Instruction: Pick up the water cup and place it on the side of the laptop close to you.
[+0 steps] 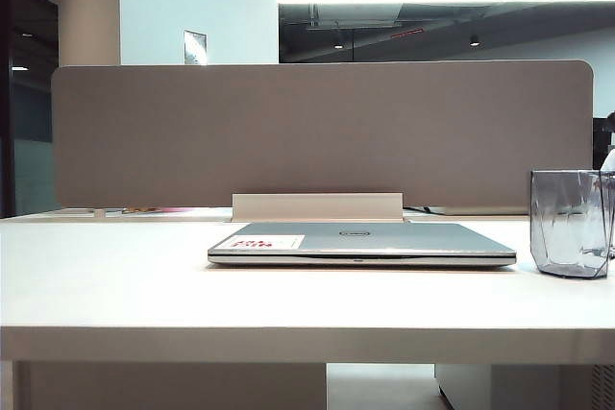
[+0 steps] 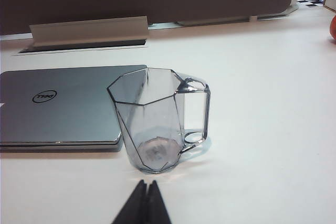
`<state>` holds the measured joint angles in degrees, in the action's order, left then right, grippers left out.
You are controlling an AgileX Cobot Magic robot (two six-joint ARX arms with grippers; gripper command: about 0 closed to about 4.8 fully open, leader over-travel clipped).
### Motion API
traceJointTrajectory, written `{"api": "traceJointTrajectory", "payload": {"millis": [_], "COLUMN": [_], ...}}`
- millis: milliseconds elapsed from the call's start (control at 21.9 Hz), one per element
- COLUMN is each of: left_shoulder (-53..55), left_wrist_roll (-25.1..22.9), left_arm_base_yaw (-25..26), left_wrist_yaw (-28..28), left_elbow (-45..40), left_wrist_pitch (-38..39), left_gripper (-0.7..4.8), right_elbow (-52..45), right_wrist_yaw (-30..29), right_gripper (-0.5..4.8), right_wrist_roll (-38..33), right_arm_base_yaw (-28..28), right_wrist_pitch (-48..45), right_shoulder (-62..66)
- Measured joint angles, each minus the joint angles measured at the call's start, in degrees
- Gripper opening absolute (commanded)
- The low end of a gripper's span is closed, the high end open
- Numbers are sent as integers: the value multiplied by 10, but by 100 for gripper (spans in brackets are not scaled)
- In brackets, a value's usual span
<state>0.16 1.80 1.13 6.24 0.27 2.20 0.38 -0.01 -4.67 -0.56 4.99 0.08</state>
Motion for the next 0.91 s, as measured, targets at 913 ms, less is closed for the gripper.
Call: {"api": "traceJointTrajectory", "payload": {"millis": [913], "left_shoulder": [0], "left_wrist_roll": [0], "left_arm_base_yaw": [0], "left_wrist_yaw": [3], "left_elbow": [0], "left_wrist_pitch": [0], "left_gripper": [-3], "right_elbow": [38], "right_wrist_yaw": [-28], "right_gripper": [-9], "right_wrist_roll": [-2], "right_arm_base_yaw": [0], "right_wrist_pitch": [-24], "right_shoulder": [5]}}
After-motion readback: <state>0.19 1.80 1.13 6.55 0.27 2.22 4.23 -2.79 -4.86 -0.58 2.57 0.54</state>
